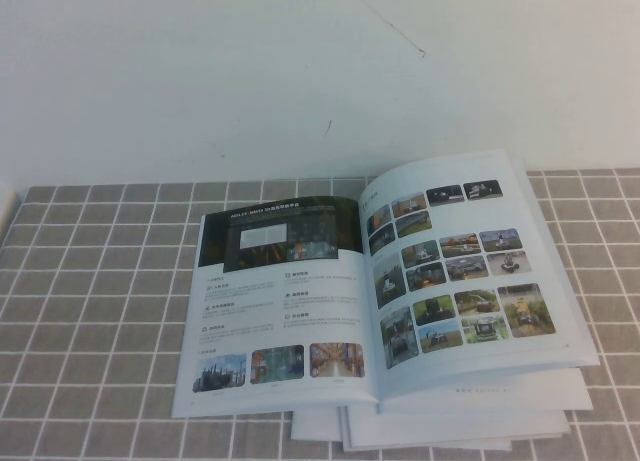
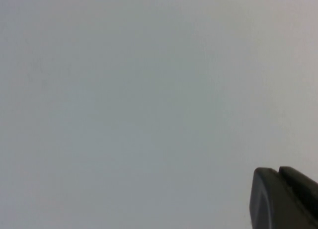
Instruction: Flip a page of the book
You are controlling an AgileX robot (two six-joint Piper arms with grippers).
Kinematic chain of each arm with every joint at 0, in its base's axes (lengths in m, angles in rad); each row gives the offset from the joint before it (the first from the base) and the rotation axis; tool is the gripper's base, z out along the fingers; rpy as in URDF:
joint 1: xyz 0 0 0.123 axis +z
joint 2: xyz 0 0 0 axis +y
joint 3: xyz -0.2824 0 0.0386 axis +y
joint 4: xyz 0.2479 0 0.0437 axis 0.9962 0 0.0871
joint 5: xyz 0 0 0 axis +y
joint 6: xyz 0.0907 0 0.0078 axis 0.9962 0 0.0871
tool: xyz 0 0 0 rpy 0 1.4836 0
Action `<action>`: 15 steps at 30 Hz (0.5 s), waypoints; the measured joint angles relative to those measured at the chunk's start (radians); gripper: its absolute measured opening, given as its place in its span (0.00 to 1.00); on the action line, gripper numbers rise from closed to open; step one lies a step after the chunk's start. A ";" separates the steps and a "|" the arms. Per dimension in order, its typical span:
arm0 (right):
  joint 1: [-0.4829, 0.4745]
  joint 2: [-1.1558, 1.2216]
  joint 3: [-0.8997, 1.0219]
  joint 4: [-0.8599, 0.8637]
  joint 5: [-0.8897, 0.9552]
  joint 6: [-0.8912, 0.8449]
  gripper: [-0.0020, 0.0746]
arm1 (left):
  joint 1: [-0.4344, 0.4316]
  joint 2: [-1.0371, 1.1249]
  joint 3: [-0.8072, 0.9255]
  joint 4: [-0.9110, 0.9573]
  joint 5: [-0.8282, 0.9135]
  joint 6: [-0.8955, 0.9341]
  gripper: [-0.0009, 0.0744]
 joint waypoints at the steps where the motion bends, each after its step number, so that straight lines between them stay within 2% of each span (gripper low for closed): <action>1: 0.000 0.031 -0.035 0.008 0.044 0.000 0.02 | 0.000 0.034 -0.029 0.002 0.032 0.003 0.01; 6: 0.000 0.210 -0.196 0.072 0.256 0.002 0.02 | 0.000 0.220 -0.138 -0.024 0.171 -0.006 0.01; 9: 0.000 0.333 -0.281 0.133 0.379 -0.035 0.02 | 0.000 0.368 -0.203 -0.093 0.318 -0.019 0.01; 12: 0.000 0.472 -0.353 0.230 0.473 -0.149 0.02 | 0.000 0.519 -0.259 -0.188 0.433 -0.018 0.01; 15: 0.000 0.598 -0.396 0.362 0.515 -0.308 0.02 | 0.000 0.654 -0.286 -0.310 0.465 0.043 0.01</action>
